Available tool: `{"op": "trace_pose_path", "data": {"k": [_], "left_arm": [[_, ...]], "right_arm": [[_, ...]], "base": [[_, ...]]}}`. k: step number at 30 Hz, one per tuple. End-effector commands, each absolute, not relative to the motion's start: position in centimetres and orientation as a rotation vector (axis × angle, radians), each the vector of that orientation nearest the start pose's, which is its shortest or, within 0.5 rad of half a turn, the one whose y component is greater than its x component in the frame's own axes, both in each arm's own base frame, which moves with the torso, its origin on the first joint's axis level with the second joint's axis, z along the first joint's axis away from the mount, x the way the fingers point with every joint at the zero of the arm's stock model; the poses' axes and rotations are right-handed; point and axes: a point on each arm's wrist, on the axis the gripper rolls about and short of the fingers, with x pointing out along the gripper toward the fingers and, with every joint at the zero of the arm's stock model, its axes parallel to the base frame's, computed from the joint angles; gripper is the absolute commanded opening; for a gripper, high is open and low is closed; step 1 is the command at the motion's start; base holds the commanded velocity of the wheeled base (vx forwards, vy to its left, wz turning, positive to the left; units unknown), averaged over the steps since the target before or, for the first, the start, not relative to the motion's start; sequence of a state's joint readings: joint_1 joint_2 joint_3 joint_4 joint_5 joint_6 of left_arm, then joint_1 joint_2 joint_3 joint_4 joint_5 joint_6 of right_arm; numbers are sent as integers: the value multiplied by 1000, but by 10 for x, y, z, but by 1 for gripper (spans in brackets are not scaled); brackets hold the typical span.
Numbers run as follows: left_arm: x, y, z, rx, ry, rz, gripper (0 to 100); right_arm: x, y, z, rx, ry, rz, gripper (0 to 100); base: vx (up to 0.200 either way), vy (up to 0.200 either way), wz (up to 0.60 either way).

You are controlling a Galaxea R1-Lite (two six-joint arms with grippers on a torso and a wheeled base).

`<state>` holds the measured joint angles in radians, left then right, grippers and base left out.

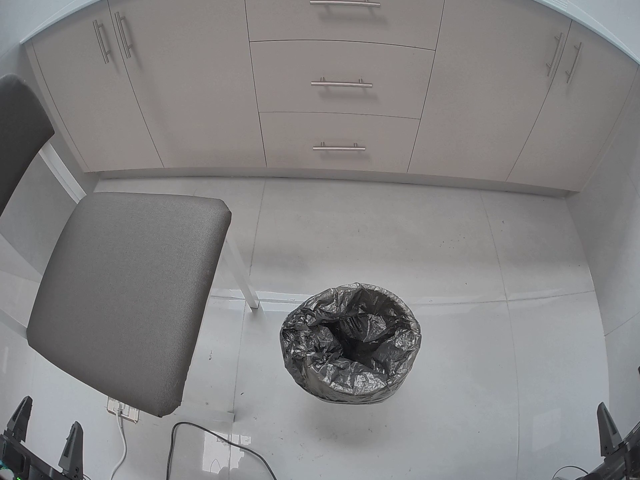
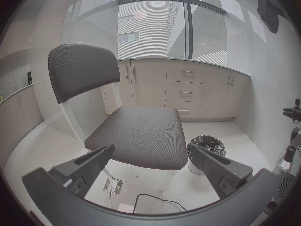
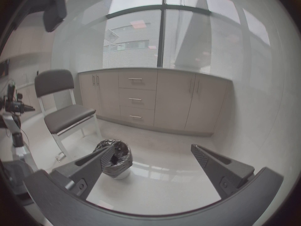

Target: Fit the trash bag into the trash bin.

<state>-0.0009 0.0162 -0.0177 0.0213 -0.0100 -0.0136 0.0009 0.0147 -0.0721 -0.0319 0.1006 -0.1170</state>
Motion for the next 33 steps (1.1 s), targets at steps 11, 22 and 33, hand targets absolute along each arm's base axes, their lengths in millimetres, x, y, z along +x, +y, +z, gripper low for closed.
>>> {"op": "trace_pose_path", "data": {"k": [11, 22, 33], "left_arm": [[-23, 0, 75, -14, 20, -11, 100], [-23, 0, 75, -14, 20, -12, 100], [-23, 0, 75, -14, 20, -11, 100]], "right_arm": [[-24, 4, 82, 57, -36, 187, 100], [-23, 0, 76, 8, -2, -17, 100], [-23, 0, 76, 8, -2, -15, 100]], "base": [[0, 0, 0], [0, 0, 0], [0, 0, 0]]}}
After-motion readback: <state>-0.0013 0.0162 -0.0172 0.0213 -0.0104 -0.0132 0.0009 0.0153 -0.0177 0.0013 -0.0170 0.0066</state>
